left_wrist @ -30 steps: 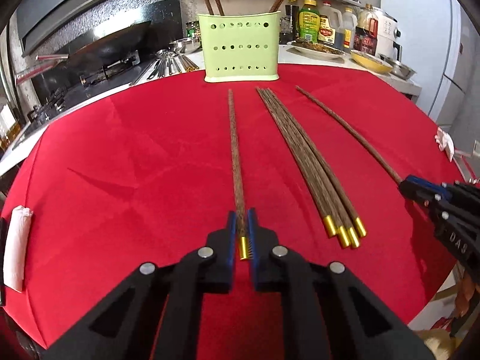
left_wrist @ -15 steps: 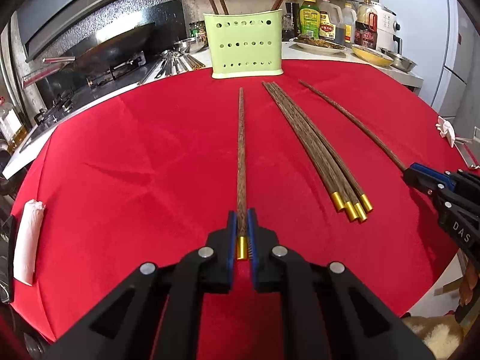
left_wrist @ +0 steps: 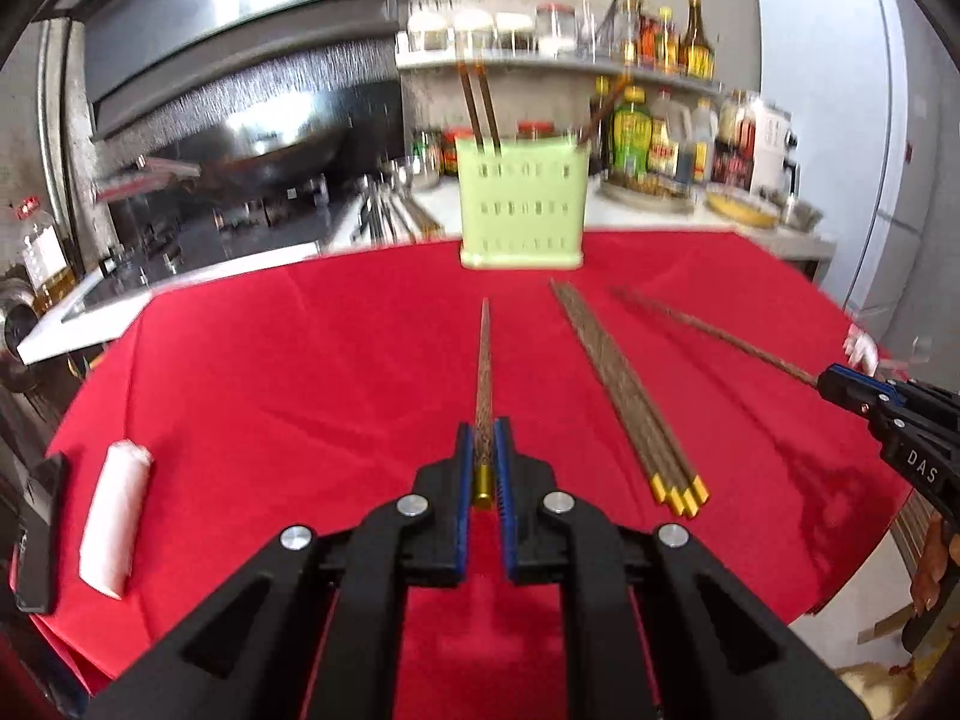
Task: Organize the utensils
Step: 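Lift both chopsticks off the red cloth and turn them upright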
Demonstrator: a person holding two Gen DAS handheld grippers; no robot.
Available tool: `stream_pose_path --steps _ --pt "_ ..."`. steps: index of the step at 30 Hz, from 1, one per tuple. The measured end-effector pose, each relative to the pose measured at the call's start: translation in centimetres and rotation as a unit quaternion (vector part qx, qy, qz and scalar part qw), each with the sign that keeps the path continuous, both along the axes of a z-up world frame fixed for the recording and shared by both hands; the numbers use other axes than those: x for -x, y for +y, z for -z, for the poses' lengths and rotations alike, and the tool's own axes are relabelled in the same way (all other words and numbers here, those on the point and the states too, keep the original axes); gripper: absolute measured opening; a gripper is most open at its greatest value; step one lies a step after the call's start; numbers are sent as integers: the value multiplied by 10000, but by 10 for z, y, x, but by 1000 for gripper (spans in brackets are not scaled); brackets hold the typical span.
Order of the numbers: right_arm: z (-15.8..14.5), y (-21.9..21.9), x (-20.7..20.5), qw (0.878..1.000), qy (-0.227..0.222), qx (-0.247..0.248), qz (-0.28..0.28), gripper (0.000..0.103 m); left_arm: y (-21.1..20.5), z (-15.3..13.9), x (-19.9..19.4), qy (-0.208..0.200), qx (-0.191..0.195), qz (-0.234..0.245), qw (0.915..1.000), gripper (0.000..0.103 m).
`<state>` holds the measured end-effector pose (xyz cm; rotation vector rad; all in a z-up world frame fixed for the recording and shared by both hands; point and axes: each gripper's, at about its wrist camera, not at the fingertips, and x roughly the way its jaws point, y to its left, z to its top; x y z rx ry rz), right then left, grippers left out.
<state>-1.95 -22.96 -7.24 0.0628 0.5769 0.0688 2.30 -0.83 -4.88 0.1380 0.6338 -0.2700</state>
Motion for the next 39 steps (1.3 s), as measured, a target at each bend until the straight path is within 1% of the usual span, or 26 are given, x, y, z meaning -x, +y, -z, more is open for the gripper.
stream_pose_path --steps 4,10,17,21,26,28,31,32,36,37,39 --pt "-28 -1 8 9993 -360 -32 2 7 7 -26 6 -368 111 41 9993 7" --pt "-67 -7 16 9964 -849 16 16 7 17 -66 13 -920 255 84 9954 7" --pt "-111 -14 22 9909 -1345 -7 43 7 24 -106 20 -1377 479 170 9892 7" --pt "-126 -14 20 9888 -1487 66 59 7 24 -117 16 -1476 501 205 9876 7" --pt "-126 -12 8 9888 -1480 184 77 7 22 -114 11 -1554 474 153 9866 7" --pt "-123 -10 4 9893 -1438 243 79 8 22 -111 9 -1547 398 89 9871 7" --pt "-110 -6 -7 9921 -1226 285 25 8 22 -100 2 -1351 316 12 9903 7" --pt "-102 -5 -12 9937 -1086 271 -11 7 22 -96 1 -1254 318 31 9916 7" --pt "-69 1 -27 9973 -659 310 -85 7 17 -64 -10 -687 188 59 9974 7" --pt "-62 3 -28 9976 -592 335 -94 7 16 -53 -14 -467 182 87 9987 7" --pt "-51 7 -31 9982 -462 377 -114 7 17 -39 -17 -267 143 78 9995 7"
